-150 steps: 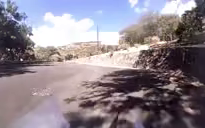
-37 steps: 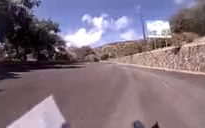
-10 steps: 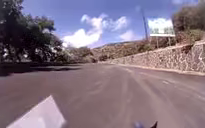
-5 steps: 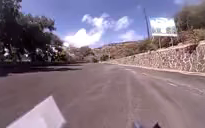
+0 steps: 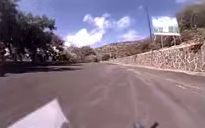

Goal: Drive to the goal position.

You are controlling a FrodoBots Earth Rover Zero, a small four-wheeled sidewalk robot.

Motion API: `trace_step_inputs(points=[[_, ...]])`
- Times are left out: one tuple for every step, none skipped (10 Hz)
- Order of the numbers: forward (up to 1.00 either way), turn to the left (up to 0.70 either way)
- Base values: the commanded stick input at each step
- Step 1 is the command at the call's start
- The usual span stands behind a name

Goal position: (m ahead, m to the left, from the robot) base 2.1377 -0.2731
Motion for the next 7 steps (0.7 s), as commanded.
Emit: trace_step_inputs(points=[[0.50, 0.00], [0.50, 0.00], [0.50, 0.00], [0.50, 0.00], [0.50, 0.00], [0.50, 0.00], [0.50, 0.00]])
